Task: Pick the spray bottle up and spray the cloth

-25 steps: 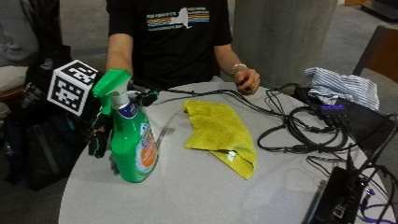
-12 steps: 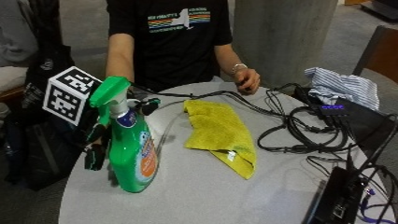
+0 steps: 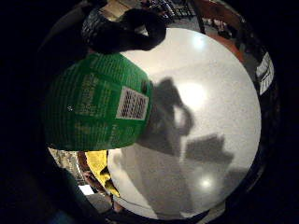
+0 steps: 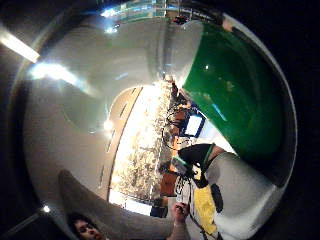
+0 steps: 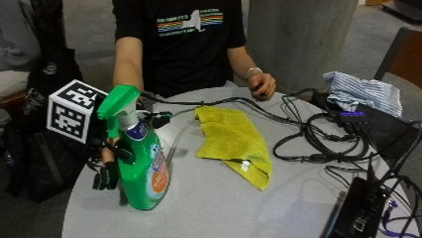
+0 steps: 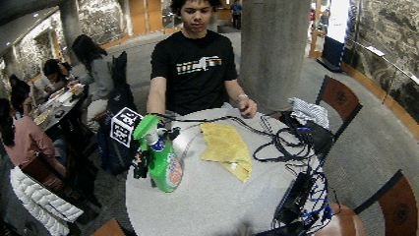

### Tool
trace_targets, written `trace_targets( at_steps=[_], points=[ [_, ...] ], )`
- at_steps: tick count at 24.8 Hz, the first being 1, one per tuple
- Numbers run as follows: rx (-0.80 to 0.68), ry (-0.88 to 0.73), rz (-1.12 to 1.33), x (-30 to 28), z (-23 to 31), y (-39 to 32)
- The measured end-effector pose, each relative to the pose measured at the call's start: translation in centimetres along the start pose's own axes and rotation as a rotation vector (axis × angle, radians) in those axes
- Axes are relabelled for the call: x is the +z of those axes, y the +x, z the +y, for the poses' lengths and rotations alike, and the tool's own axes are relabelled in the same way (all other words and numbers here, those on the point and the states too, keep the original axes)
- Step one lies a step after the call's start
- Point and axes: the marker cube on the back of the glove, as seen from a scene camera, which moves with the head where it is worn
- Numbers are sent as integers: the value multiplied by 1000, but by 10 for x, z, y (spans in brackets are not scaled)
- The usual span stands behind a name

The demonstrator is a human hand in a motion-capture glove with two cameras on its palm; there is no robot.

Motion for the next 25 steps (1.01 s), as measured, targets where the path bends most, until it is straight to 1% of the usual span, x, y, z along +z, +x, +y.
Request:
trace_targets(
  at_steps=[4,10,14,17,21,25],
  points=[
    [-7,0,-58,2,0,3],
    [-37,15,-53,3,-2,1],
    [-60,-5,-58,3,1,-3],
    [-110,-61,-58,0,12,-13],
    [-181,-178,-65,-9,35,-36],
    [-181,-342,-98,-15,61,-56]
  ],
)
